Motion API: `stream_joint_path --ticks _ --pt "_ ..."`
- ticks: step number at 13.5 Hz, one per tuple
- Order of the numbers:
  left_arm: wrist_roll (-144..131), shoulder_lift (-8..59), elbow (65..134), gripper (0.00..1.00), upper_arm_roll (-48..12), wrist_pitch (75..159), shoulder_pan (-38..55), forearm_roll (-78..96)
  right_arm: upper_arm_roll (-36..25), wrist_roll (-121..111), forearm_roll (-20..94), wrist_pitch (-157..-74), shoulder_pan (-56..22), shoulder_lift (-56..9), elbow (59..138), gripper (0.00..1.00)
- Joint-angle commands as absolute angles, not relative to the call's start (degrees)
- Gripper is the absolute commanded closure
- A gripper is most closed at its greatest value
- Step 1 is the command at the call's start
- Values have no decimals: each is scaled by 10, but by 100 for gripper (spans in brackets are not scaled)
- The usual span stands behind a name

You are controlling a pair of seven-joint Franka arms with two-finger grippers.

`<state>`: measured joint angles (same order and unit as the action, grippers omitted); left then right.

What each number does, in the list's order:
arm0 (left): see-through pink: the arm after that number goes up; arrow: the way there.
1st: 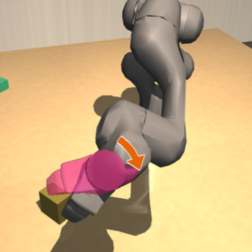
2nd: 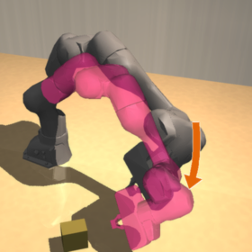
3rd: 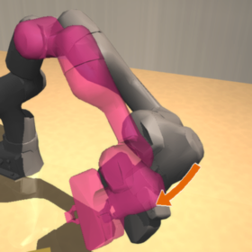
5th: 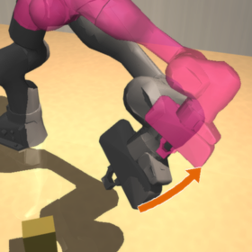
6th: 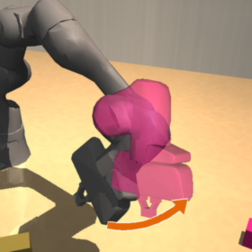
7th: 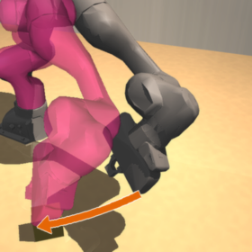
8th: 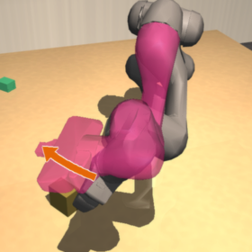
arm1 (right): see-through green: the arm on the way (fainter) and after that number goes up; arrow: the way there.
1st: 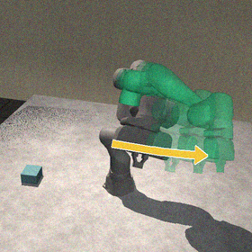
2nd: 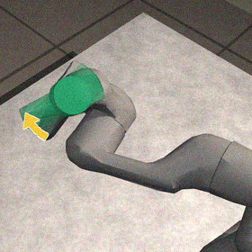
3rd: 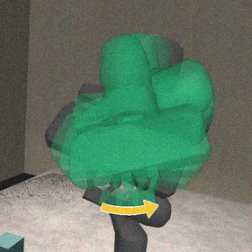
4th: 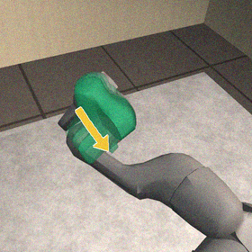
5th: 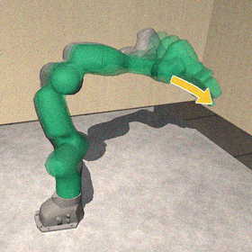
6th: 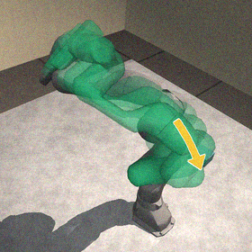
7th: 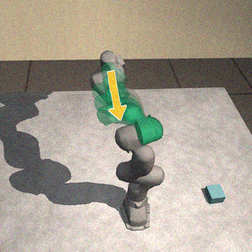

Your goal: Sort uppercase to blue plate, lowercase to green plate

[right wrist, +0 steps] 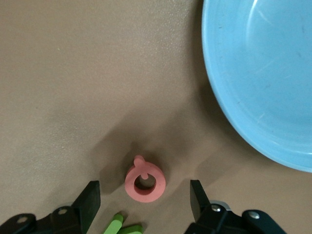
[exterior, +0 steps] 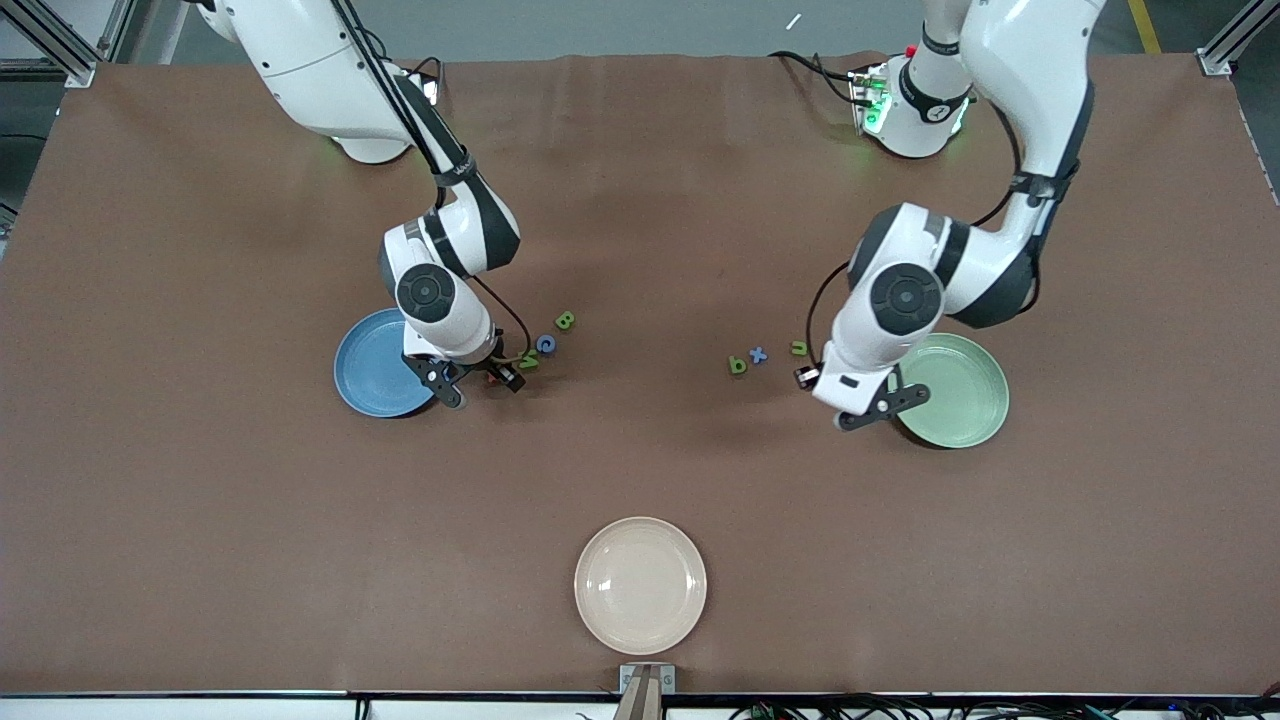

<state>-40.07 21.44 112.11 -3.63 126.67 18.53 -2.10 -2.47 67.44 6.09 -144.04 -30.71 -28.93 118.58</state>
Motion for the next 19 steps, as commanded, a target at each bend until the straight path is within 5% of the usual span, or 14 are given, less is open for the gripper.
stream_joint_path --ticks 1,4,8,10,12,15,19 --pt "-342 185 1213 75 -41 1334 145 -65 -28 676 62 -1448 -312 -294 1187 17" --pt "-304 185 1259 75 -43 1388 100 -102 -28 677 62 -1453 -312 -296 1187 25" --pt "-234 185 1270 75 -47 1389 45 -102 -28 678 62 -1447 -310 -296 1187 79" --pt "-204 184 1278 75 -57 1389 17 -102 -28 676 62 -1444 -310 -296 1186 96" --pt "-191 184 1288 75 -102 1389 -40 -102 -29 664 62 -1434 -306 -290 1177 99" --pt "-179 188 1295 75 -185 1389 -137 -102 -32 631 62 -1282 -288 -264 1112 99" --pt "-175 192 1302 74 -195 1392 -149 -105 -33 508 58 -1210 -220 -208 1125 99"
